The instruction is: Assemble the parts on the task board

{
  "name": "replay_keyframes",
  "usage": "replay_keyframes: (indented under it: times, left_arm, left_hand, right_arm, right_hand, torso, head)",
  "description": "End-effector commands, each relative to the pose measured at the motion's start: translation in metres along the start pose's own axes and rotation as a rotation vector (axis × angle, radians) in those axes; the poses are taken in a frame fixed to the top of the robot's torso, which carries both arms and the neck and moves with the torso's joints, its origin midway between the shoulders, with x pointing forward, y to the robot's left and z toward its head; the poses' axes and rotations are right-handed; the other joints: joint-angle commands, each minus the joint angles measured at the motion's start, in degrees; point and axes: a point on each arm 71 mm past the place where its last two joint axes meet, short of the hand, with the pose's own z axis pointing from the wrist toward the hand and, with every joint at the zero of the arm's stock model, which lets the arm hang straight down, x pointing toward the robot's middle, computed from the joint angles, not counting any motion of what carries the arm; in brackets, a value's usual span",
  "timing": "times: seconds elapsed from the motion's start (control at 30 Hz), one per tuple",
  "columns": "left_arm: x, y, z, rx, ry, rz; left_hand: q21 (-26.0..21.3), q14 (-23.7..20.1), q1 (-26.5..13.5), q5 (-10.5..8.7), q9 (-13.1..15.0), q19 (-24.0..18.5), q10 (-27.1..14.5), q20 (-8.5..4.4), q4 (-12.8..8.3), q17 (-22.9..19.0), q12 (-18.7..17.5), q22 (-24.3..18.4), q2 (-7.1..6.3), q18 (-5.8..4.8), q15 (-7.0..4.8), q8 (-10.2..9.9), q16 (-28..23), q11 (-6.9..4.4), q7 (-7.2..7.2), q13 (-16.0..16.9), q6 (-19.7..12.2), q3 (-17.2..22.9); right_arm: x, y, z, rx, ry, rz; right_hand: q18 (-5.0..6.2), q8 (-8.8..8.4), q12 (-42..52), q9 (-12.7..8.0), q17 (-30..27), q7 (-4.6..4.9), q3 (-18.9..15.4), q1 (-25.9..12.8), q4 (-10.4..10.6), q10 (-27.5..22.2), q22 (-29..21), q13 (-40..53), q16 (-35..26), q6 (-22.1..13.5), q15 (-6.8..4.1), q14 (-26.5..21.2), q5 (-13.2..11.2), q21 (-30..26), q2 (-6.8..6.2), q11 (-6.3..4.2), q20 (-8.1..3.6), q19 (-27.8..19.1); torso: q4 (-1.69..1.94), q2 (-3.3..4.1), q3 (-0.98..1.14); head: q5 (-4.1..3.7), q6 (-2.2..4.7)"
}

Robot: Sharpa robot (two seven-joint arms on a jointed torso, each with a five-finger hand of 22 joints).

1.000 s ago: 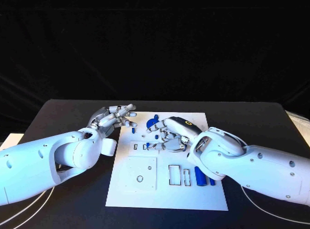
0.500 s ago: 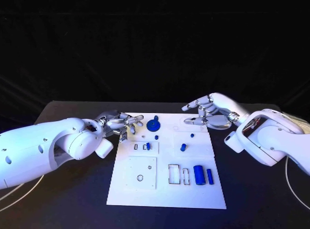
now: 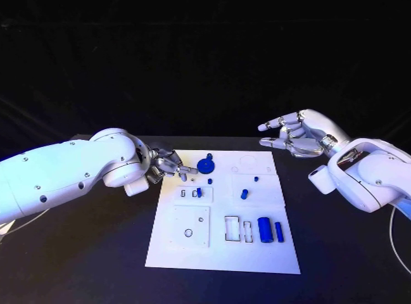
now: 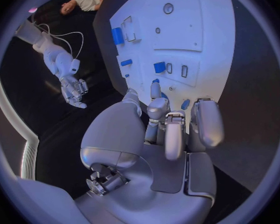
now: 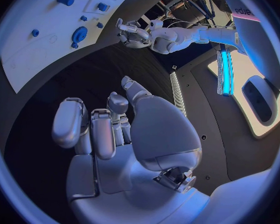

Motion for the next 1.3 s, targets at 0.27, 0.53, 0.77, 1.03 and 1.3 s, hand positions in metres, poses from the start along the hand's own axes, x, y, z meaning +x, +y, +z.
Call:
replay_keyframes:
  times: [0.27,0.53,0.77,1.03,1.3]
  left_arm:
    - [0.007,-0.014,0.026,-0.119,-0.016,0.201]
    - [0.019,-0.028,0.034,-0.118,0.035,0.258]
    - [0.027,-0.033,0.04,-0.126,0.067,0.305]
    - [0.031,-0.035,0.042,-0.131,0.09,0.326]
    - [0.034,-0.035,0.045,-0.136,0.1,0.333]
  left_hand:
    - [2.36,6.01,-0.71,-0.31,3.99,2.15,1.65,-0.41,0.0,15.06,2.07,4.18,1.82,-1.62,-0.95,3.36,0.14,-0.38,-0.51,2.53,-1.86,-3.13]
    - [3.45,6.01,-2.01,-0.47,6.15,2.93,2.37,-0.63,0.09,15.06,3.09,6.14,2.33,-1.98,-1.16,4.94,0.14,-0.63,-0.77,3.84,-2.54,-5.35]
    - [3.58,6.01,-2.5,-0.52,6.67,3.0,2.42,-0.73,0.08,15.06,3.19,6.38,2.31,-2.02,-1.24,5.24,0.14,-0.71,-0.85,4.0,-2.77,-6.21]
    - [3.74,6.01,-2.58,-0.52,6.9,3.11,2.49,-0.76,0.06,15.06,3.28,6.69,2.46,-2.08,-1.27,5.37,0.14,-0.74,-0.88,4.13,-2.85,-6.47]
    - [3.79,6.01,-2.21,-0.51,7.22,3.13,2.52,-0.81,-0.08,15.06,3.32,6.78,2.8,-2.09,-1.31,5.56,0.14,-0.79,-0.94,4.21,-2.95,-6.58]
  right_arm:
    - [-0.001,-0.005,0.003,0.037,-0.006,0.036]
    - [0.001,-0.007,0.005,0.043,0.004,0.035]
    - [0.001,-0.008,0.007,0.045,0.009,0.034]
    - [0.001,-0.009,0.007,0.049,0.01,0.033]
    - [0.001,-0.01,0.008,0.054,0.013,0.032]
  right_hand:
    - [-0.13,0.22,-0.63,-0.15,2.27,0.21,0.35,0.23,0.08,-0.59,-0.9,-0.42,-0.77,0.22,-0.23,3.24,0.91,-0.78,-0.23,0.13,0.03,-0.56]
    - [-0.08,0.19,-0.69,-0.2,1.9,0.23,0.28,0.02,0.14,-0.63,-1.21,-0.52,-1.03,0.15,-0.22,3.15,1.11,-0.96,-0.35,0.15,0.04,-0.7]
    - [-0.05,0.18,-0.73,-0.22,1.8,0.23,0.26,-0.04,0.16,-0.66,-1.34,-0.57,-1.1,0.14,-0.21,3.13,1.15,-1.04,-0.38,0.16,0.05,-0.76]
    - [-0.05,0.18,-0.73,-0.22,1.8,0.23,0.26,-0.04,0.16,-0.66,-1.34,-0.57,-1.1,0.14,-0.21,3.13,1.15,-1.04,-0.38,0.16,0.05,-0.76]
    - [-0.05,0.18,-0.73,-0.22,1.8,0.23,0.26,-0.04,0.16,-0.66,-1.34,-0.57,-1.1,0.14,-0.21,3.13,1.15,-1.04,-0.38,0.16,0.05,-0.76]
  torso:
    - [-0.26,-0.18,0.0]
    - [-0.22,-0.14,-0.01]
    - [-0.21,-0.15,-0.07]
    - [-0.27,-0.17,-0.01]
    - [-0.21,-0.14,-0.01]
  head:
    - [0.07,-0.24]
    - [-0.05,-0.45]
    - [-0.11,-0.8]
    - [-0.08,-1.16]
    - [-0.16,-1.36]
